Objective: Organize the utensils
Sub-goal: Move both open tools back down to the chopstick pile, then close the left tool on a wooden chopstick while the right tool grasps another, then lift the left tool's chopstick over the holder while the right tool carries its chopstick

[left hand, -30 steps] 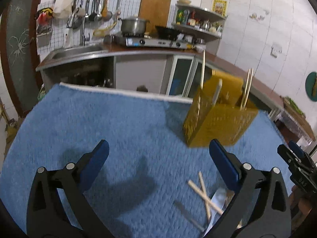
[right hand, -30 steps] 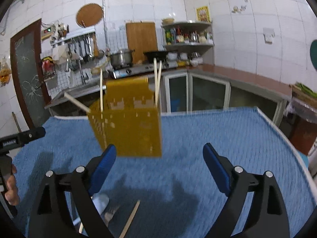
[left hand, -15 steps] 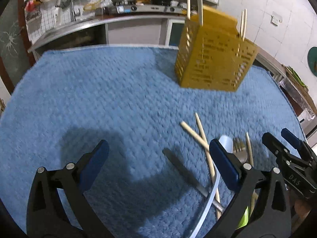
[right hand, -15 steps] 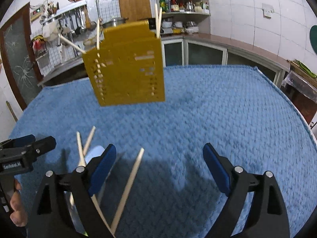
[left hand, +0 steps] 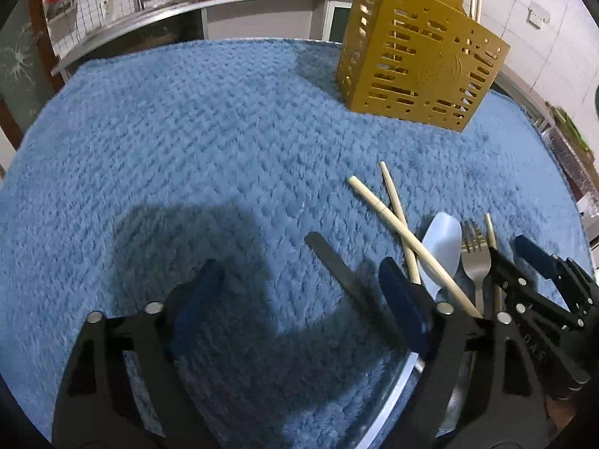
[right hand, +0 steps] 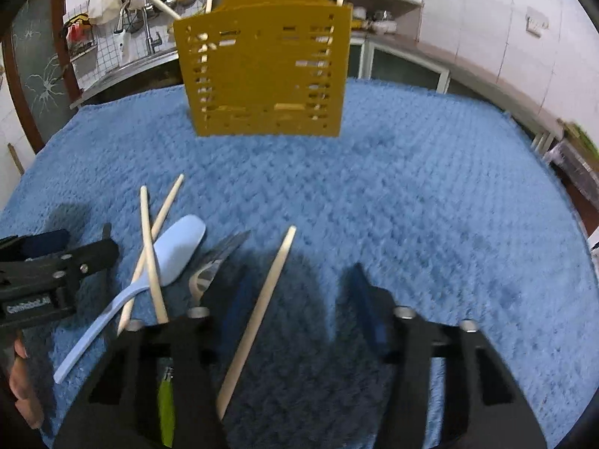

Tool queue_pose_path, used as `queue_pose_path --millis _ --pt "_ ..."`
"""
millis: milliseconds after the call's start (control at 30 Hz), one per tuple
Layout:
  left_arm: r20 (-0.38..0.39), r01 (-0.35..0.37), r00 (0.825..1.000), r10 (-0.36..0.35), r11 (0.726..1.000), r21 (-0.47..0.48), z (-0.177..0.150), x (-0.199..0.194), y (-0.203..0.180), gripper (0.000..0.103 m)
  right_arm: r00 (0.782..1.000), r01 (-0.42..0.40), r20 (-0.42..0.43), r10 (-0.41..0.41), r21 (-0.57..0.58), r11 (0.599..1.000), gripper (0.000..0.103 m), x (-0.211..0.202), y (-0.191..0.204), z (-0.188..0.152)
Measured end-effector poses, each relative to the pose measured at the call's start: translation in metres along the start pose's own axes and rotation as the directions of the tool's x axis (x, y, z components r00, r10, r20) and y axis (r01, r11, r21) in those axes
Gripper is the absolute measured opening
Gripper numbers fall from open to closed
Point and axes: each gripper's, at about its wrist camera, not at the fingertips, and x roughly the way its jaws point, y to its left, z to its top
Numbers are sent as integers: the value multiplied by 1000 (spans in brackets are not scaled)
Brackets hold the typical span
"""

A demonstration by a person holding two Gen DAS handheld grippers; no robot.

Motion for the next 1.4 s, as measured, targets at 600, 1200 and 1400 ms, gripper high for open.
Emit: queue_pose_path --millis 600,1200,1400 --pt "-73 34 997 -30 998 56 13 2 -17 30 996 -87 -15 87 27 996 14 3 -1 6" --pt "-54 114 992 -110 991 67 25 12 -16 2 991 -132 -9 133 76 988 11 5 -8 13" --pt "-35 146 989 -145 989 33 27 4 -7 2 985 -171 22 170 133 976 10 -1 -23 15"
